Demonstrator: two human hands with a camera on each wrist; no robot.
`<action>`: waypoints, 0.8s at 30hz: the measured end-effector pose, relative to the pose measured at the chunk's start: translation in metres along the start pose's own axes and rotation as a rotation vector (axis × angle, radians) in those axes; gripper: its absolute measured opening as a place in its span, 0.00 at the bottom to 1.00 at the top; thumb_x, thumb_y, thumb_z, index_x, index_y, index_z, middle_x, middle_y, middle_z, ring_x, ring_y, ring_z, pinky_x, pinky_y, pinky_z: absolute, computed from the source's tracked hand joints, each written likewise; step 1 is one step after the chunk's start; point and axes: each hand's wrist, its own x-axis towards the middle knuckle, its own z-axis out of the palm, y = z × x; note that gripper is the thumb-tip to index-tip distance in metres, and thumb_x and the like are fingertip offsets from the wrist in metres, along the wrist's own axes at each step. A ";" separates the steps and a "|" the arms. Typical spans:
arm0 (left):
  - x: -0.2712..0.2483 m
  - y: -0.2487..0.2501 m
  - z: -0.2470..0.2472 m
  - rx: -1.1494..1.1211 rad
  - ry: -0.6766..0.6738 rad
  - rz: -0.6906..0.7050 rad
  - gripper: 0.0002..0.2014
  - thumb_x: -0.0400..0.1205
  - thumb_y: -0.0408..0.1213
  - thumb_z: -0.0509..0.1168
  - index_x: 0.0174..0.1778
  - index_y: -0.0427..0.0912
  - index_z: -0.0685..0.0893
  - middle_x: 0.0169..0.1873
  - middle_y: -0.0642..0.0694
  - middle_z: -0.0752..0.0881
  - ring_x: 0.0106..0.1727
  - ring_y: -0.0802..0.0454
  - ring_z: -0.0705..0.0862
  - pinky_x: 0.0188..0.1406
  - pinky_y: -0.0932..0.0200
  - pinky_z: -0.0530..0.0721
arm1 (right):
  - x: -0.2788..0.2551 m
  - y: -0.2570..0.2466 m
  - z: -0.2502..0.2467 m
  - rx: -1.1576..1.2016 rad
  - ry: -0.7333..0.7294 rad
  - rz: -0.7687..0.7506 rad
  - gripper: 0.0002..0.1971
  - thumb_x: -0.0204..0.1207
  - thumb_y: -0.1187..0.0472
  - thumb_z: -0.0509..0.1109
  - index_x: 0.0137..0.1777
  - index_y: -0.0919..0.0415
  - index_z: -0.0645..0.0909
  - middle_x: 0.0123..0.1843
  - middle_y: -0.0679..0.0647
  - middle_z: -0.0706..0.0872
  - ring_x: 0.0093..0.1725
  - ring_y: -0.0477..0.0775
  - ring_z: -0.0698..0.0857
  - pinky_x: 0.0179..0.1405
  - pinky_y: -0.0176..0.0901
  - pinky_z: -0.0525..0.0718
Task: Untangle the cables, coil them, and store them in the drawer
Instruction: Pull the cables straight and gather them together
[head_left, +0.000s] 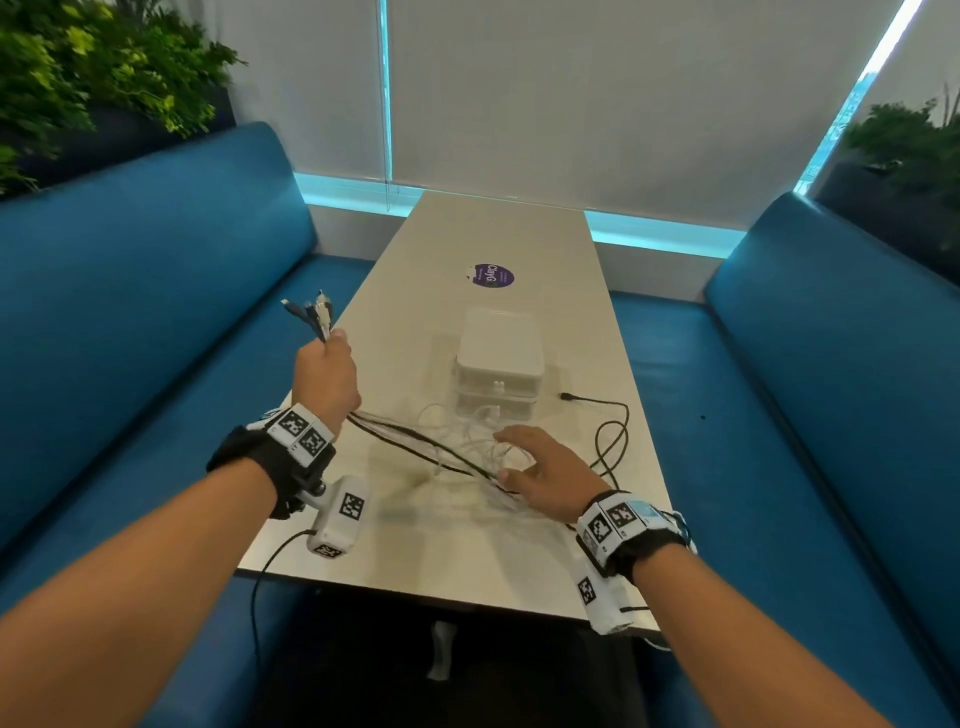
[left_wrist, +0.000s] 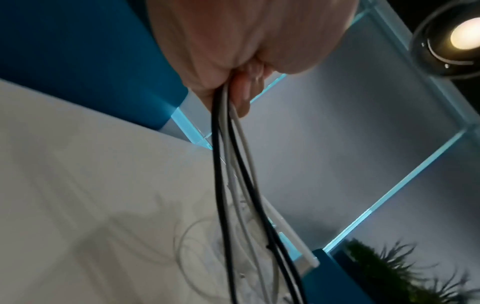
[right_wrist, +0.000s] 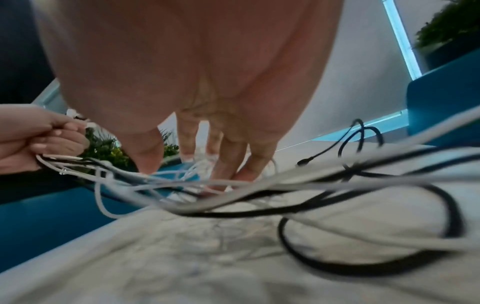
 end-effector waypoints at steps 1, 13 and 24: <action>0.003 -0.003 -0.004 0.119 -0.003 0.062 0.19 0.86 0.48 0.56 0.30 0.45 0.68 0.24 0.49 0.70 0.25 0.48 0.67 0.28 0.57 0.67 | 0.000 0.004 0.001 -0.037 0.021 -0.024 0.25 0.80 0.43 0.69 0.76 0.39 0.71 0.78 0.39 0.68 0.45 0.44 0.89 0.59 0.44 0.81; -0.004 -0.033 -0.028 0.750 -0.129 0.269 0.24 0.92 0.43 0.49 0.30 0.40 0.70 0.27 0.43 0.77 0.31 0.45 0.75 0.36 0.50 0.69 | -0.007 0.030 -0.011 -0.522 0.072 0.242 0.17 0.83 0.47 0.63 0.68 0.46 0.63 0.41 0.52 0.85 0.42 0.59 0.84 0.46 0.50 0.78; 0.005 -0.051 -0.033 0.777 -0.142 0.252 0.23 0.92 0.45 0.48 0.33 0.40 0.72 0.31 0.40 0.81 0.37 0.37 0.79 0.41 0.46 0.79 | -0.022 0.057 -0.018 -0.464 0.037 0.025 0.47 0.77 0.52 0.73 0.81 0.24 0.41 0.59 0.44 0.84 0.57 0.53 0.83 0.66 0.51 0.78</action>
